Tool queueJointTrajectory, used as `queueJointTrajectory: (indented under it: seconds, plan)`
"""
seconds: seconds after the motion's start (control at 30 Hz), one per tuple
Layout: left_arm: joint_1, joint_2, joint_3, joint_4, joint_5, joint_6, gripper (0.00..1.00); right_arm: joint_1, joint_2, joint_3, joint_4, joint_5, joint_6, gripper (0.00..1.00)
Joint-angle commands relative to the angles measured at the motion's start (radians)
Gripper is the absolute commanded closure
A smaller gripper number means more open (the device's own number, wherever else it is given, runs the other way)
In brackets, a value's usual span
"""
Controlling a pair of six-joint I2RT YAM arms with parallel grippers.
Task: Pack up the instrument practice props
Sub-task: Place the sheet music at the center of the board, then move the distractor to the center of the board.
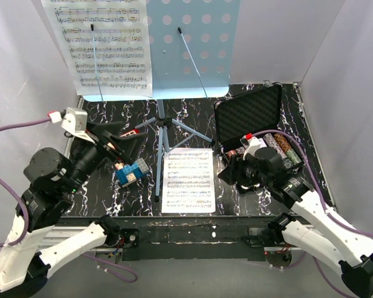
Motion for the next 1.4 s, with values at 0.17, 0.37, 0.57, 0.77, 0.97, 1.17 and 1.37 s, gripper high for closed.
queueJointTrajectory:
  seconds: [0.17, 0.37, 0.57, 0.77, 0.97, 1.17, 1.37]
  plan:
    - [-0.003, -0.176, -0.246, 0.045, 0.137, -0.154, 0.02, -0.01, 0.051, -0.008, -0.083, 0.322, 0.082, 0.34]
    - [-0.003, -0.194, -0.368, 0.062, 0.211, -0.257, 0.02, -0.022, 0.223, 0.045, -0.146, 0.431, 0.058, 0.36]
    - [-0.003, -0.231, -0.529, 0.119, 0.241, -0.349, 0.03, -0.039, 0.33, 0.105, -0.114, 0.434, 0.033, 0.43]
    - [-0.003, -0.277, -0.595, 0.14, 0.245, -0.368, 0.03, -0.039, 0.418, 0.144, -0.089, 0.391, -0.002, 0.5]
    - [-0.003, -0.281, -0.628, 0.136, 0.249, -0.377, 0.02, -0.041, 0.513, 0.144, -0.091, 0.349, 0.013, 0.52]
    - [-0.003, -0.274, -0.652, 0.143, 0.255, -0.377, 0.02, -0.045, 0.567, 0.145, -0.085, 0.362, 0.013, 0.51]
    - [-0.003, -0.274, -0.661, 0.142, 0.263, -0.377, 0.02, -0.059, 0.603, 0.15, -0.089, 0.374, 0.002, 0.52]
